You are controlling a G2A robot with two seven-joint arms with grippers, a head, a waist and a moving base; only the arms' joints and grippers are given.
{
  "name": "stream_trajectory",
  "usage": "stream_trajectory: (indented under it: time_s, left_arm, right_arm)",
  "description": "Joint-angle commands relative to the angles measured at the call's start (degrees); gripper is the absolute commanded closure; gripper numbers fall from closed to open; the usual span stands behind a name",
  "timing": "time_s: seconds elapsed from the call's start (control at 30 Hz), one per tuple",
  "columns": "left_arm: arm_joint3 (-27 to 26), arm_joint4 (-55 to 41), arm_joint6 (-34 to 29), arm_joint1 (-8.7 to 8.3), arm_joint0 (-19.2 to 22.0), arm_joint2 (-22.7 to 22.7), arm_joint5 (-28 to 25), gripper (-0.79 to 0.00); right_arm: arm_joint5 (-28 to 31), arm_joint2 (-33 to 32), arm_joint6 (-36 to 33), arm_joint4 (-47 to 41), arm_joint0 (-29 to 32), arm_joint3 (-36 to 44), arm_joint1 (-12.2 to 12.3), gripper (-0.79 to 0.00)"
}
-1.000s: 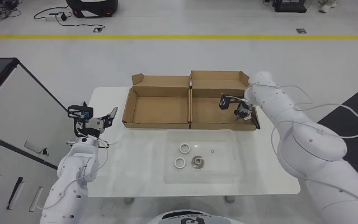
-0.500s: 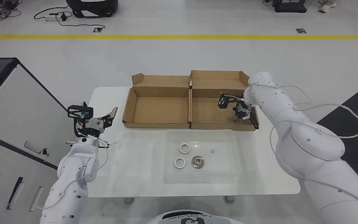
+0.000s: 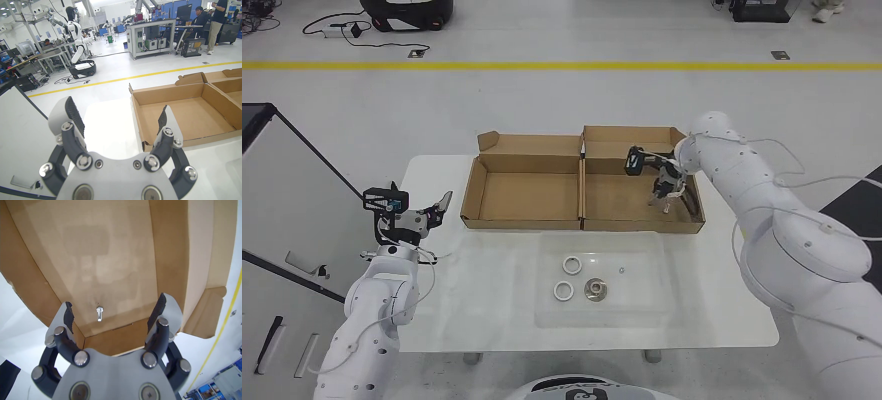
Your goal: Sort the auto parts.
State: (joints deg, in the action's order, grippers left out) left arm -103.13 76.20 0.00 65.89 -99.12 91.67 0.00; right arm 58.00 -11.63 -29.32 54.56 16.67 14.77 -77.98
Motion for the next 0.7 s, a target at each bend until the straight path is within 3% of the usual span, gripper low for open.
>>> stream_trajectory:
  time_s: [0.0,0.3,0.67]
  left_arm:
    - [0.0,0.0,0.0,0.0,0.0,0.0,0.0,-0.785]
    - [0.0,0.0,0.0,0.0,0.0,0.0,0.0,-0.785]
    - [0.0,0.0,0.0,0.0,0.0,0.0,0.0,-0.785]
  right_arm:
    - [0.0,-0.03,0.29,-0.82,-0.24,0.97,0.51,-0.785]
    - [0.0,0.9,-1.0,-7.16,-1.94,10.27,5.51,-0.785]
    - [0.0,-0.55,-6.22,-18.03,-3.19,30.65,16.17,-0.785]
